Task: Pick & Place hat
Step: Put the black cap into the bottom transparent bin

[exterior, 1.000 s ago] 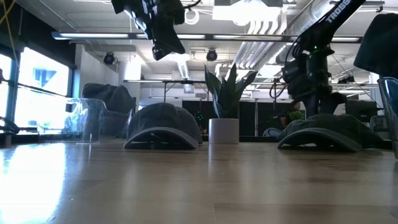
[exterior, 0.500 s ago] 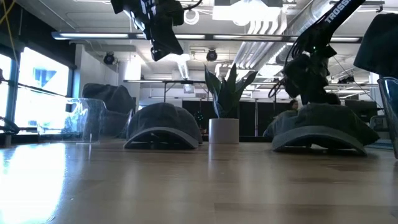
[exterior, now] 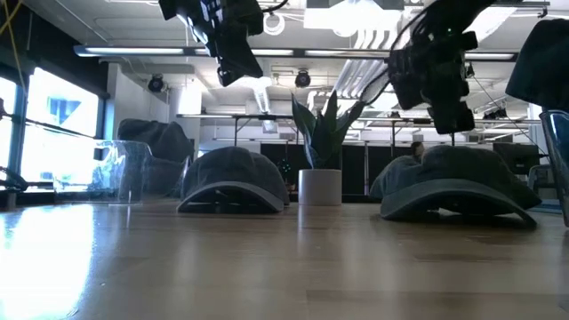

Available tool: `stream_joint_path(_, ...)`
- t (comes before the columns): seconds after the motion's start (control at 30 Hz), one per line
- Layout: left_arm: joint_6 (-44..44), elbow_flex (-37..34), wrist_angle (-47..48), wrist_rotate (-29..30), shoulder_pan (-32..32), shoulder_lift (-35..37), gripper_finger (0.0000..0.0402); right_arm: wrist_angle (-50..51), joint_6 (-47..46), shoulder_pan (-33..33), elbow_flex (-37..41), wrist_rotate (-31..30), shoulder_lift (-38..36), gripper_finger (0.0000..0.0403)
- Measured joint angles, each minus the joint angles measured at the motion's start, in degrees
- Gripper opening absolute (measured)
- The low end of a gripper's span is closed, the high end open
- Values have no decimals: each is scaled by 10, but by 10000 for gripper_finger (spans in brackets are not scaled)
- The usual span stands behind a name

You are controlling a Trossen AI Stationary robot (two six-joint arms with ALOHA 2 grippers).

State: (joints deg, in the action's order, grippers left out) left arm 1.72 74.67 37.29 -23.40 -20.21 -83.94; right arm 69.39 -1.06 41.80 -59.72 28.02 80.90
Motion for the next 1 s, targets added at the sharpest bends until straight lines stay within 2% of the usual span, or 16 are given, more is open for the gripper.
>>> stream_joint_path(0.07,0,0,0,0,0,0,0,-3,-43,-3,0,-85,-6,8)
stream_joint_path(0.1,0,0,1,-1,0,0,0,-2,-51,6,0,-90,-8,8)
stream_joint_path(0.23,0,0,1,-25,0,0,0,5,-51,51,0,-47,-10,46)
stream_joint_path(0.4,-19,0,1,-40,1,0,0,-16,-7,93,23,-23,-11,159)
stream_joint_path(0.5,-37,0,1,-41,7,0,0,-62,8,98,70,37,-11,230)
stream_joint_path(0.63,-67,0,-7,-42,24,0,0,-137,13,97,133,90,-10,288)
stream_joint_path(0.83,-84,0,-48,-42,53,0,0,-193,26,65,182,161,-10,286)
stream_joint_path(1.0,-123,0,-86,-40,57,0,0,-207,39,5,186,190,-10,230)
